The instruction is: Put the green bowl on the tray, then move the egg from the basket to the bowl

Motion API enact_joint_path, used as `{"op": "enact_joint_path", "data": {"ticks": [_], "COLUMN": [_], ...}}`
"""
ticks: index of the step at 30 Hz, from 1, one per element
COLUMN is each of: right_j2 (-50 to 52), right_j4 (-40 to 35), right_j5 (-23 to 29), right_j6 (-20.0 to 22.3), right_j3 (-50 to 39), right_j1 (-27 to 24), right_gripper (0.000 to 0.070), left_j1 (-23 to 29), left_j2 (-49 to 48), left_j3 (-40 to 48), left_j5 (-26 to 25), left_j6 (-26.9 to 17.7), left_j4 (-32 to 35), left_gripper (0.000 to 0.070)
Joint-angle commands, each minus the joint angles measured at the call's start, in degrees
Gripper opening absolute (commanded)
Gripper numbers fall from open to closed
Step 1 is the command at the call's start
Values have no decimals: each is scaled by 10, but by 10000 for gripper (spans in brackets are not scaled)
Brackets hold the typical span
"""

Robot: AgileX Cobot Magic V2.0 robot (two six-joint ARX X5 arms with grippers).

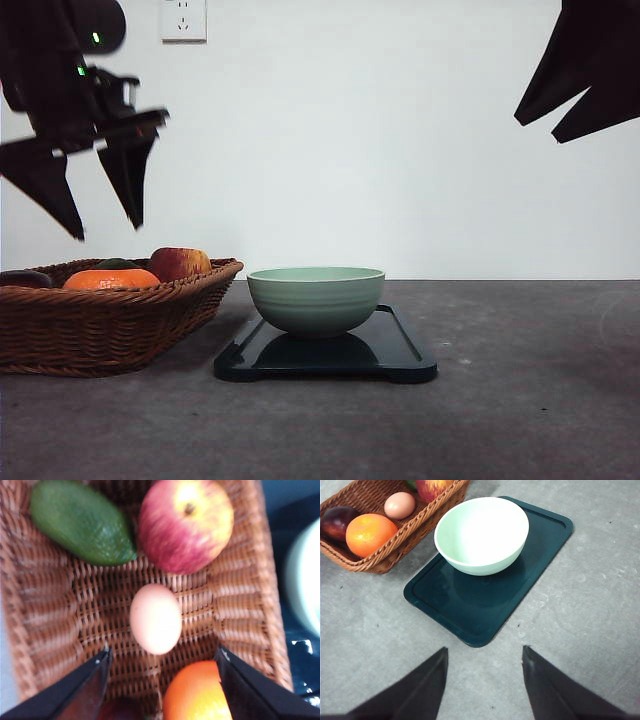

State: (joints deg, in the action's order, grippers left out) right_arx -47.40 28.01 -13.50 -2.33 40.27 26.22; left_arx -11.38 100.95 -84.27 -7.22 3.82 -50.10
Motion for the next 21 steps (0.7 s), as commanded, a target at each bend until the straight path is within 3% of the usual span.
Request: {"op": "enact_joint_path", "data": {"ticks": [1,7,21], "right_j2": [-5,-5,-5], "right_j4": [-5,-5,-12], "right_j5": [0,0,3], "right_j6": [5,4,4], "right_j3": [1,1,1], "right_j1": [3,3,3], "right_gripper": [289,289,289], "left_j1": [-3,-16,-22], "left_j2": [18,44,96], "left_j3": [-14,-14,-14], "left_j5": [4,29,60], "left_j6": [-8,-8,1], "left_j4": [13,61,61], "left_gripper": [428,428,427]}}
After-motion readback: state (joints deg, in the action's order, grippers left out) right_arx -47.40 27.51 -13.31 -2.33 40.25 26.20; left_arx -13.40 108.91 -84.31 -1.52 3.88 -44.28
